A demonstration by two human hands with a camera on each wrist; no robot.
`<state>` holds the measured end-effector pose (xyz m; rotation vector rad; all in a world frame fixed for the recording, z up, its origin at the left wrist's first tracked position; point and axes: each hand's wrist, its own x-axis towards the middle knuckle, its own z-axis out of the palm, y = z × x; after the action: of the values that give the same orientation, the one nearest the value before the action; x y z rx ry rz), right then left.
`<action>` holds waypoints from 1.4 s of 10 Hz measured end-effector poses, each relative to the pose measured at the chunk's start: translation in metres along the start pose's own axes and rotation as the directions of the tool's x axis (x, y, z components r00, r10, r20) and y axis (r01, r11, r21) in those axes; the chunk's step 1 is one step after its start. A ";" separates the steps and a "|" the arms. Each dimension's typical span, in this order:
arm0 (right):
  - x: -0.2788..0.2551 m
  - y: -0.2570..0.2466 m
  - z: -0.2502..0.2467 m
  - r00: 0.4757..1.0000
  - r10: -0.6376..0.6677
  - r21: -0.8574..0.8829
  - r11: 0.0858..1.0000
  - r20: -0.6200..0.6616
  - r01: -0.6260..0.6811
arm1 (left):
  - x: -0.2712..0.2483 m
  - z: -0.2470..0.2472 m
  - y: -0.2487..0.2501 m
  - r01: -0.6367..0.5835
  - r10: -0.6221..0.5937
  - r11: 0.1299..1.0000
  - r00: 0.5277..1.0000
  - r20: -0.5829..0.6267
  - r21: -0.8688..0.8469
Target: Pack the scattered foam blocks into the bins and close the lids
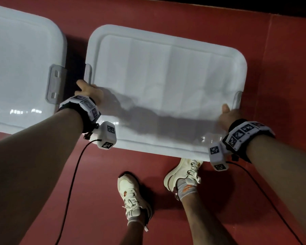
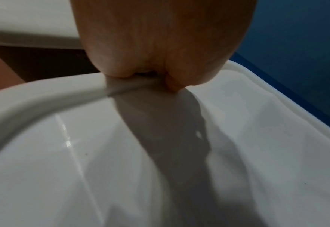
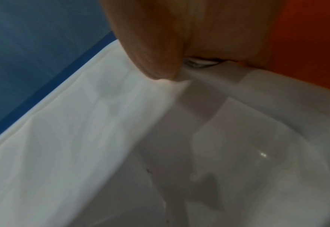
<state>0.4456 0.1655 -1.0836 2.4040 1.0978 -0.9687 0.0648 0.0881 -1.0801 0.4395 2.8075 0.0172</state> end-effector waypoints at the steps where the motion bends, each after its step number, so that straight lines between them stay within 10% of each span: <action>1: -0.005 0.007 -0.001 1.000 0.002 0.038 0.999 -0.011 -0.002 | 0.012 -0.001 -0.017 -0.068 0.087 0.994 0.963 0.254 -0.083; 3: -0.003 0.037 0.013 0.998 0.023 0.144 0.989 0.056 -0.031 | 0.036 -0.013 -0.037 -0.064 0.075 0.997 0.882 0.465 -0.041; 9: 0.014 0.033 0.034 0.997 0.067 0.122 0.991 -0.043 -0.061 | 0.032 0.009 -0.026 0.019 -0.001 0.999 0.941 0.339 -0.051; 14: -0.047 0.023 0.023 0.999 0.000 0.004 1.000 -0.053 0.001 | 0.013 -0.035 -0.077 -0.191 0.196 0.979 0.818 0.541 -0.066</action>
<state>0.4299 0.1130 -1.0671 2.4461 1.1160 -0.9126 0.0198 0.0201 -1.0549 0.6166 2.1890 -0.0466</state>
